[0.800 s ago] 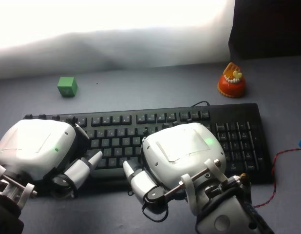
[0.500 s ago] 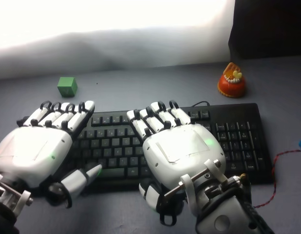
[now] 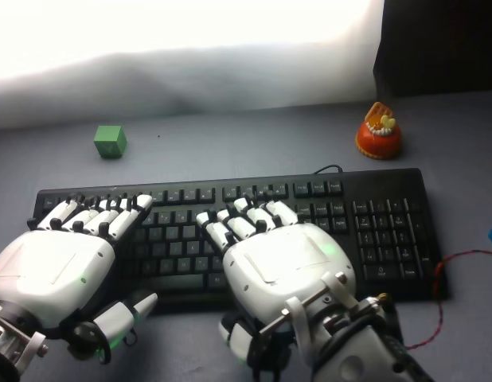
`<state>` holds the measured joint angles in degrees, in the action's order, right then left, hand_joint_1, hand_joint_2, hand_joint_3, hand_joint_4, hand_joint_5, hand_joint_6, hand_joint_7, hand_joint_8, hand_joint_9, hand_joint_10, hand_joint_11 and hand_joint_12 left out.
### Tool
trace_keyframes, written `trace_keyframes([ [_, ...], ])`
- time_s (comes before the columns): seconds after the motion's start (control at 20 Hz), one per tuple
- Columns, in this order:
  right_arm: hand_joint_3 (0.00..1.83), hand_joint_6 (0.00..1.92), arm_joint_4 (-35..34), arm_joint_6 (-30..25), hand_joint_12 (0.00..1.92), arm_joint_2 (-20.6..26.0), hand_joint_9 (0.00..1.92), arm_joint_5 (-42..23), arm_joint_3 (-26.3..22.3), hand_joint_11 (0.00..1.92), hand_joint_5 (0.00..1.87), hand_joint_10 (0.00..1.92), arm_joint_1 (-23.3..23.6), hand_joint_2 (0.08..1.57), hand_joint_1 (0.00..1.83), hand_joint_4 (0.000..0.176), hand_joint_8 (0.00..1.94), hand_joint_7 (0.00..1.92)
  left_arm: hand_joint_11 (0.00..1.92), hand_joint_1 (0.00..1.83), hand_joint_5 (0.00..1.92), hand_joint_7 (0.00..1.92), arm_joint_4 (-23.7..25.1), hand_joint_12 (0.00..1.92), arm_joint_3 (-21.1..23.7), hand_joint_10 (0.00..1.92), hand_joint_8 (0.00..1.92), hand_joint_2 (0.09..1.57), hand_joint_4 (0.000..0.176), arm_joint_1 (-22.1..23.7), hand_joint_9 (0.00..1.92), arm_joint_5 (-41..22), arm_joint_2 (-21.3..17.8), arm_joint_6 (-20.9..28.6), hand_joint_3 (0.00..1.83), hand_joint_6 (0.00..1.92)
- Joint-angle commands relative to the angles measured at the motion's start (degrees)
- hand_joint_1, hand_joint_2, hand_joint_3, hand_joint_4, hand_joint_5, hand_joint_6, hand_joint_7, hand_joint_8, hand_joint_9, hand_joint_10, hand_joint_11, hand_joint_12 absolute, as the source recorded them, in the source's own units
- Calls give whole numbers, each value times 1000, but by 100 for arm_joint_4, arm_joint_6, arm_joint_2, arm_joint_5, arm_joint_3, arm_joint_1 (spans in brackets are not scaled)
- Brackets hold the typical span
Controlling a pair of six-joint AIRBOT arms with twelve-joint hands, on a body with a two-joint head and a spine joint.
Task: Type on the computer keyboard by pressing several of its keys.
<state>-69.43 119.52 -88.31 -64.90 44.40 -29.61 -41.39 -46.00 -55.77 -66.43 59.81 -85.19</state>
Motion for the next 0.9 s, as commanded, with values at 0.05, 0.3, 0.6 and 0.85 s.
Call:
trace_keyframes([
  [0.05, 0, 77, 534, -153, 822, -108, 180, -154, 143, 0, 246, 88, -35, 1120, 983, 0, 30, 310, 0, 547, 123, 255, 264, 872, 20, 30, 17, 1295, 0, -23, 229, -565, -52, 25, 0, 18],
  [0.3, 0, 99, 1146, -583, 1345, -435, 189, -130, 819, 0, 460, 776, -160, 1109, 968, 0, 53, 583, 0, 568, 340, 434, 370, 1076, -18, 46, 20, 1293, 0, -31, 377, -425, -71, -103, 2, 39],
  [0.6, 0, 464, 1185, -768, 1549, -590, 3, -118, 1174, 0, 664, 910, -103, 1122, 884, 0, 29, 493, 0, 618, 644, 579, 369, 1209, -9, 64, 24, 1269, 0, -44, 423, -393, -70, -133, 1, 83],
  [0.85, 1, 369, 1184, -780, 1418, -618, 280, -90, 1197, 0, 331, 834, -101, 1134, 878, 0, 26, 596, 0, 688, 267, 510, 369, 1289, -1, 97, 0, 1251, 17, -46, 526, -348, -78, -132, 0, 0],
])
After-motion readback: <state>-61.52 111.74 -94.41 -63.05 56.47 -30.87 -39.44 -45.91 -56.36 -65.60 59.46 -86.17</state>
